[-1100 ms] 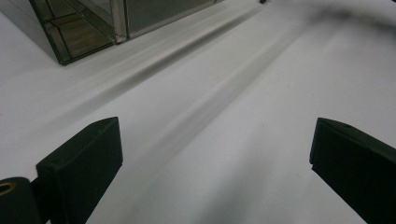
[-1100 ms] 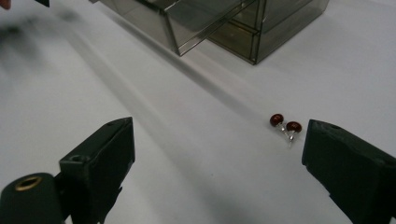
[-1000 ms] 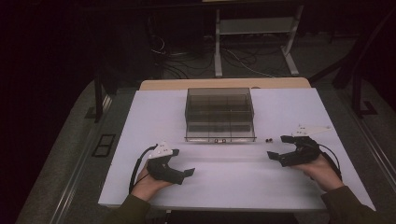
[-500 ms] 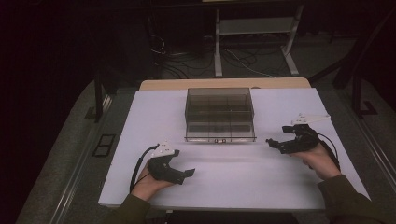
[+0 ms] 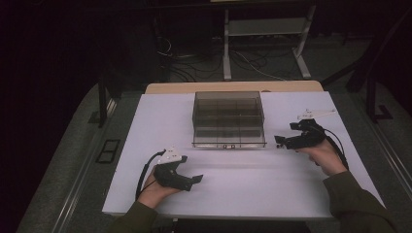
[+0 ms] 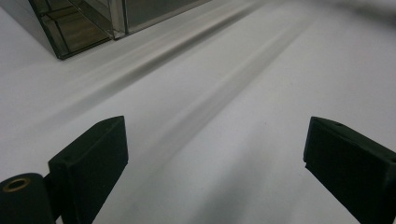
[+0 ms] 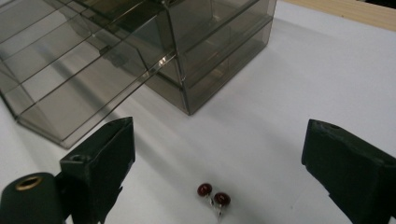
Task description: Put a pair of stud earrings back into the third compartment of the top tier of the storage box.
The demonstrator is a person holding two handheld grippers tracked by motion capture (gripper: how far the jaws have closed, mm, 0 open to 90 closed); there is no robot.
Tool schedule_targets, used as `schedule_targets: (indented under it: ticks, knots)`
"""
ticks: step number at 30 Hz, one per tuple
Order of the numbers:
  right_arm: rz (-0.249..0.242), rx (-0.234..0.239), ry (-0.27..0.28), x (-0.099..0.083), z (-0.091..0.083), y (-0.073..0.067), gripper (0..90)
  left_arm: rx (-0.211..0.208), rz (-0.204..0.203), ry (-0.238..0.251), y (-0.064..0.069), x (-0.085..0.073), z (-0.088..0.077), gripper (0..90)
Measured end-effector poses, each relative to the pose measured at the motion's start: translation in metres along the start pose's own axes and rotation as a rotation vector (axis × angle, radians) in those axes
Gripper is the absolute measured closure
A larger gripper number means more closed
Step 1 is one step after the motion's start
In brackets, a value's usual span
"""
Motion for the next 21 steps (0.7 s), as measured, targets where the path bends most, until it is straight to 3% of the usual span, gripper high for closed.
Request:
schedule_targets:
  ticks: [14,15,21]
  knots:
    - [0.010,-0.036,-0.031,0.0001,0.0100,0.0046,9.8,0.002,0.009,0.014,-0.0006,0.0014,-0.0007,5.6]
    - [0.008,-0.038,-0.029,0.0001,0.0096,0.0053,18.8,0.002,0.008,0.015,-0.0006,0.0014,-0.0006,5.6]
    - [0.011,-0.043,-0.024,0.0010,0.0061,0.0061,29.2,-0.001,0.014,0.017,0.0000,0.0020,-0.0010,5.6]
Point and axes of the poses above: each handheld gripper's, and its own axes: z roughly forward along the jaws, x roughly out of its top, y roughly to its right, the point moved 5 cm from there along z, roughly forward along the jaws, and after that the axes turned 14 degrees about y, right-handed, at the moved point
